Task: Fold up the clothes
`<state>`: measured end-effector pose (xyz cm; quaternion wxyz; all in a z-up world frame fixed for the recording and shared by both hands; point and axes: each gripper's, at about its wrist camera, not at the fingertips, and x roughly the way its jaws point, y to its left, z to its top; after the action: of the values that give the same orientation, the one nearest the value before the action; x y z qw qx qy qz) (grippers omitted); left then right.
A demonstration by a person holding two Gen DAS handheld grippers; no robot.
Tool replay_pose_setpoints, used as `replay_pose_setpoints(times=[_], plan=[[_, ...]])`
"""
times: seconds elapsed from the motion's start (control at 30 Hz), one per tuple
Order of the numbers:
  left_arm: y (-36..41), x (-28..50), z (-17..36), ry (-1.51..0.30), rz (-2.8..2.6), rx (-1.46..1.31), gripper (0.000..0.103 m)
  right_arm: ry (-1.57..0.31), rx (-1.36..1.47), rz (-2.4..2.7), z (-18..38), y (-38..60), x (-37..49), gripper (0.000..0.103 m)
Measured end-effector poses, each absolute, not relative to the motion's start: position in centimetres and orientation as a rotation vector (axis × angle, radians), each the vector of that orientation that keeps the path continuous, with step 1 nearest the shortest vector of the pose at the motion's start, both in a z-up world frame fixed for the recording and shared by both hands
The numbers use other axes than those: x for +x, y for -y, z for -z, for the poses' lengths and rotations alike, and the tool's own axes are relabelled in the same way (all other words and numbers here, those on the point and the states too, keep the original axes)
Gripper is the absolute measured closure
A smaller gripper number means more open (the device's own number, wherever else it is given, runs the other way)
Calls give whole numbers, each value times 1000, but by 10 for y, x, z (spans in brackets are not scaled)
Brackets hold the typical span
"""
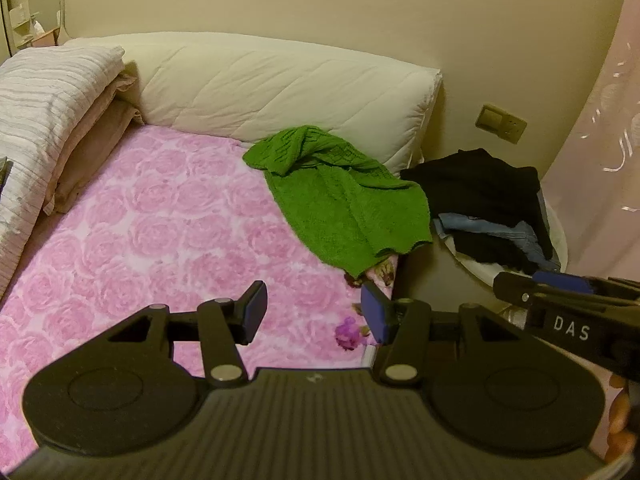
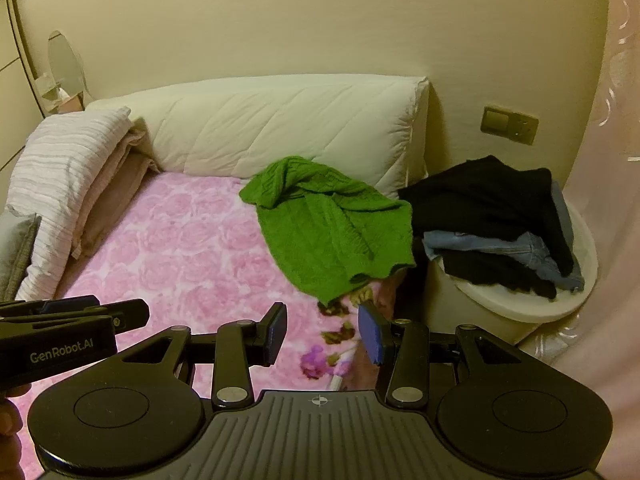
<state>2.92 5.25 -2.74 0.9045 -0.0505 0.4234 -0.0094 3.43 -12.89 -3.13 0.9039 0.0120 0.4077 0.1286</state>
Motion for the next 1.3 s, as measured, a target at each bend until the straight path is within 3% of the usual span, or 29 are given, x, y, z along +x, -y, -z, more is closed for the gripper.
replay_pose_setpoints(times=[1.3], plan=[[-56, 46, 11, -811, 57, -83, 55, -753, -33, -229, -5, 113, 37, 59]])
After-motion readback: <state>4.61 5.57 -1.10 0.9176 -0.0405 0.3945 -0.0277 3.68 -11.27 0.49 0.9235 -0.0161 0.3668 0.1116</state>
